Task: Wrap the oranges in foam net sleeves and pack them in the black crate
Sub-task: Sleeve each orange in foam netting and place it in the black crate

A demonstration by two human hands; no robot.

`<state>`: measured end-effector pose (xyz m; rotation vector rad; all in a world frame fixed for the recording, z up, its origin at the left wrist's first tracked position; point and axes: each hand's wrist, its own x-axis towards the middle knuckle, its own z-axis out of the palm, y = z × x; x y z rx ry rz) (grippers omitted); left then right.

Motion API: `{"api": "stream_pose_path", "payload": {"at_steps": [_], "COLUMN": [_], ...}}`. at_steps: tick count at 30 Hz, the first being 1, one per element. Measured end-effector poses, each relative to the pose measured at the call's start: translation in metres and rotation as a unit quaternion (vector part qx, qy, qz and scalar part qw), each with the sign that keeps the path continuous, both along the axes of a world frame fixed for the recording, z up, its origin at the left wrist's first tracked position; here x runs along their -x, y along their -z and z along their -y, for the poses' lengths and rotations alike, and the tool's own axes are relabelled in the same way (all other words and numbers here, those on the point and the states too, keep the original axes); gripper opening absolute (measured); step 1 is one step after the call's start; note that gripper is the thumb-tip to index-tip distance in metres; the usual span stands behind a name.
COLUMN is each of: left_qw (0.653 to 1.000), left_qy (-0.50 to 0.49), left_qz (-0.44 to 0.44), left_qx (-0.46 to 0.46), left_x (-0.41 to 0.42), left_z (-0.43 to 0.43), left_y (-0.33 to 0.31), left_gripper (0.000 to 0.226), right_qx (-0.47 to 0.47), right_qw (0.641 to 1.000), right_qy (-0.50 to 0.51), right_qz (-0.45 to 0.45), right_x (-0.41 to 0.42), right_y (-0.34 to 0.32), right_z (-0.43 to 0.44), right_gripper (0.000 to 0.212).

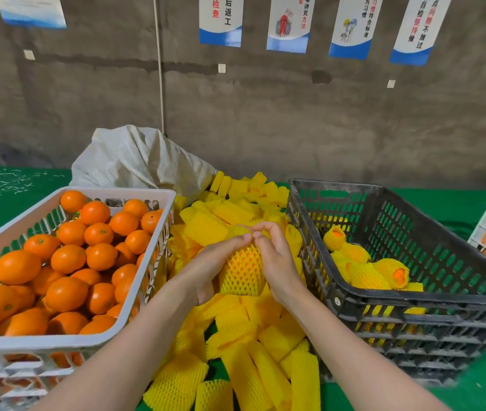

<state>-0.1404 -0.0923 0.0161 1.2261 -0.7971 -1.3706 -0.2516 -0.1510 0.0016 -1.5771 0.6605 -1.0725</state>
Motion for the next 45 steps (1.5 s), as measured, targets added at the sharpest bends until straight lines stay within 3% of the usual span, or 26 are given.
{"api": "stream_pose_path", "payload": {"at_steps": [2,6,9,13,16,21,23,26,30,32,36,39,42,43,45], "left_qw": [0.998,0.992,0.994,0.996,0.995,0.981,0.956,0.883,0.742,0.699,0.695,0.697,0.702,0.709,0.729], "left_qy": [-0.059,-0.126,-0.104,-0.056,-0.094,-0.099,-0.102,-0.061,0.051,0.071,0.064,0.068,0.065,0.064,0.051], "left_qz": [0.011,-0.023,-0.003,-0.054,0.036,0.106,0.232,0.435,0.660,0.704,0.705,0.702,0.696,0.690,0.667], "left_qx": [-0.015,0.005,0.032,0.035,0.021,0.128,0.146,0.163,0.107,0.101,0.125,0.131,0.134,0.134,0.141], "left_x": [0.005,0.003,0.010,0.035,0.062,0.118,0.136,0.158,0.169,0.170,0.165,0.165,0.166,0.166,0.165], "left_z": [0.002,0.006,0.011,0.029,0.052,0.093,0.113,0.140,0.160,0.165,0.166,0.167,0.165,0.165,0.162], "left_y": [-0.001,-0.002,-0.008,-0.028,-0.039,-0.028,-0.016,-0.001,0.016,0.022,0.028,0.030,0.030,0.030,0.028], "left_gripper": [0.031,0.039,0.052,0.068,0.064,0.032,0.027,0.032,0.038,0.043,0.043,0.036,0.037,0.036,0.032], "right_qx": [0.035,0.141,0.182,0.192,0.219,0.221,0.199,0.158,0.142,0.136,0.159,0.125,0.049,0.038,0.039], "right_qw": [0.999,0.987,0.972,0.977,0.970,0.956,0.950,0.933,0.879,0.842,0.726,0.707,0.690,0.682,0.668], "right_qy": [0.001,-0.036,-0.059,0.003,0.070,0.179,0.221,0.261,0.230,0.185,0.119,0.069,-0.004,-0.014,0.023], "right_qz": [-0.008,-0.070,-0.137,-0.098,-0.083,-0.068,-0.098,-0.191,-0.393,-0.488,-0.658,-0.693,-0.722,-0.730,-0.742], "right_x": [0.000,0.009,0.018,0.039,0.064,0.114,0.134,0.155,0.160,0.154,0.141,0.132,0.129,0.129,0.130], "right_y": [0.000,-0.002,-0.003,-0.015,-0.024,-0.037,-0.038,-0.035,-0.027,-0.019,0.007,0.030,0.042,0.044,0.043], "right_z": [-0.002,-0.008,-0.004,0.017,0.035,0.072,0.093,0.131,0.183,0.207,0.238,0.249,0.254,0.253,0.249], "right_gripper": [0.019,0.045,0.067,0.067,0.064,0.058,0.056,0.059,0.074,0.078,0.073,0.060,0.021,0.023,0.061]}}
